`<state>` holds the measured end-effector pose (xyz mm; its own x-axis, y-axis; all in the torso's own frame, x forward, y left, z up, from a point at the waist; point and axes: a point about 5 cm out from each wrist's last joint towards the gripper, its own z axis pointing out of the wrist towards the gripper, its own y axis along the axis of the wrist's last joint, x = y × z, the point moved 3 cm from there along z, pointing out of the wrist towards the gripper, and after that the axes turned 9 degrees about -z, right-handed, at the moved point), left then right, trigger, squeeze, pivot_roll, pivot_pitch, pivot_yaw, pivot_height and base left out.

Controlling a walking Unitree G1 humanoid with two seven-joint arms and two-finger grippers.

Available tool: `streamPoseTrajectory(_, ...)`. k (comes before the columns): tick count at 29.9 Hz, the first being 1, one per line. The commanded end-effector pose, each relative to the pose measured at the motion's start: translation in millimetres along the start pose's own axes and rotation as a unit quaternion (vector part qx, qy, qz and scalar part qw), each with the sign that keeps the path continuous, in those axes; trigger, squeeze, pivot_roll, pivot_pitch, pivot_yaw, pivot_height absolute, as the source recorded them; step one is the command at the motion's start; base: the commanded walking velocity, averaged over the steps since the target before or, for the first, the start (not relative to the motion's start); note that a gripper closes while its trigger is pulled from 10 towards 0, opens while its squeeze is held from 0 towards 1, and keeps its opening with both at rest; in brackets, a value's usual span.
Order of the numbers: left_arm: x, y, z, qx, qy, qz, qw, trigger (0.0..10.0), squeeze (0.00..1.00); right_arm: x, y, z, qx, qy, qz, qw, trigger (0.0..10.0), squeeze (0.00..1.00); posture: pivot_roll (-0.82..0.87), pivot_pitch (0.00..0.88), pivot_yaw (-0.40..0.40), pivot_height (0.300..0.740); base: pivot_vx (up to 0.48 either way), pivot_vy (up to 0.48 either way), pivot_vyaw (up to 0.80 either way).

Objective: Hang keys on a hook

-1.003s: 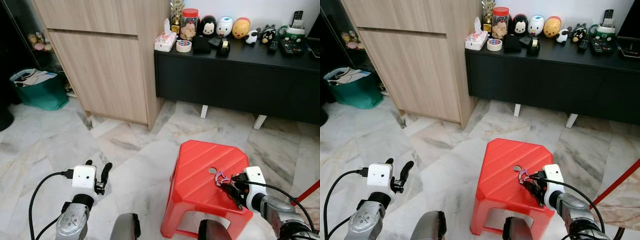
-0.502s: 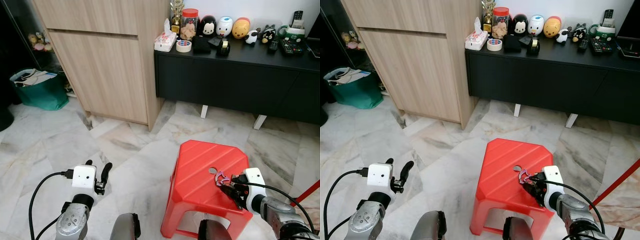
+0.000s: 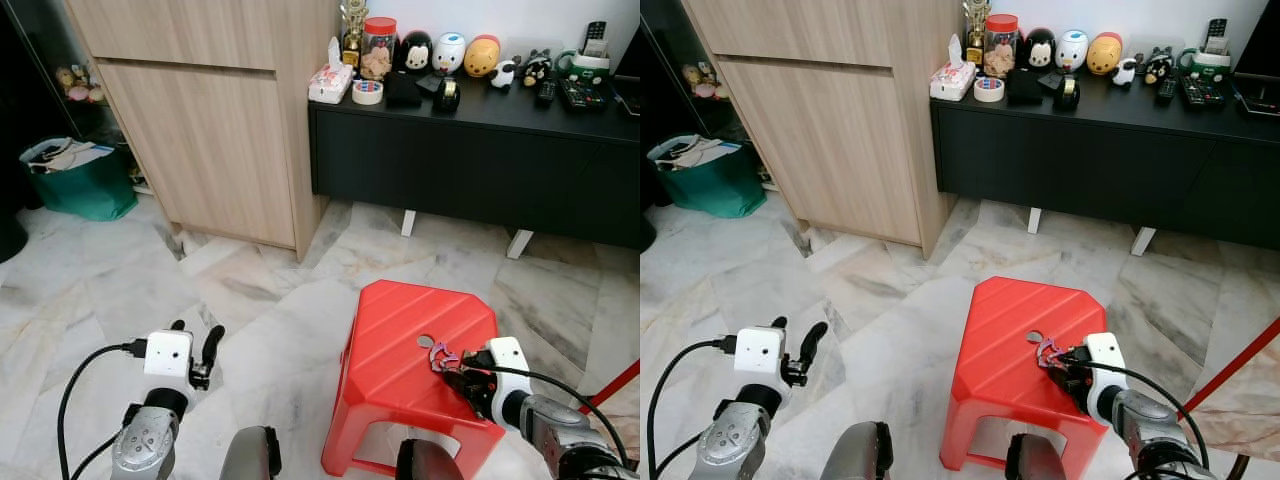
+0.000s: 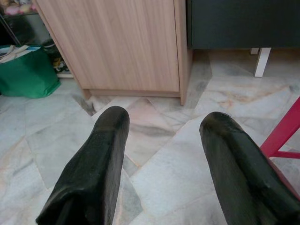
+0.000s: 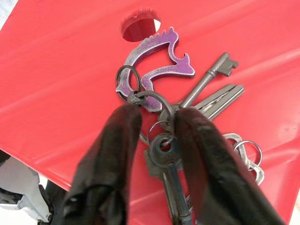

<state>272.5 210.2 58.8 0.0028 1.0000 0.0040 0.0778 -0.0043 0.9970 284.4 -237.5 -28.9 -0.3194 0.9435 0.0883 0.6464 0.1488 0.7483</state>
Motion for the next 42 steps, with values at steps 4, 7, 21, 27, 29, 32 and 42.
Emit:
streamPoseTrajectory(4,0.3,-3,-0.4,0.008,-0.002,0.01,1.0,10.0,0.0,5.1,-6,1.8,0.013,0.007,-0.001,1.0,0.0,0.0,0.1,0.036,0.017,0.595,0.0,0.0,0.0)
streamPoseTrajectory(7,-0.1,-3,-0.1,0.009,-0.002,0.009,1.0,10.0,0.0,6.2,-6,2.5,0.013,0.008,-0.002,1.0,0.0,0.0,0.1,0.035,0.016,0.595,0.0,0.0,0.0)
streamPoseTrajectory(21,-2.7,-4,3.4,0.01,-0.001,0.008,1.0,10.0,0.0,11.4,26,11.2,-0.059,-0.016,0.007,0.998,0.0,0.0,0.09,0.03,0.007,0.595,0.0,0.0,0.0)
streamPoseTrajectory(27,-3.5,-6,5.4,0.011,0.002,0.007,1.0,10.0,0.0,32.5,36,18.3,-0.106,0.001,0.013,0.994,0.0,0.0,0.08,0.022,-0.002,0.595,0.0,0.0,0.0)
streamPoseTrajectory(29,-3.6,-6,5.8,0.011,0.003,0.006,1.0,10.0,0.0,37.5,36,19.6,-0.116,-0.004,0.014,0.993,0.0,0.0,0.08,0.019,-0.007,0.595,0.0,0.0,0.0)
streamPoseTrajectory(32,-4.6,-7,6.9,0.011,0.005,0.005,1.0,10.0,0.0,44.3,39,19.7,-0.143,-0.024,0.02,0.989,0.0,0.0,0.08,0.012,-0.015,0.595,0.0,0.0,0.0)
streamPoseTrajectory(42,-4.9,-12,8.8,0.008,0.019,-0.005,1.0,10.0,0.0,27.4,47,-7.2,-0.223,-0.251,0.026,0.942,0.0,0.0,0.07,0.0,-0.042,0.595,0.0,0.0,0.0)
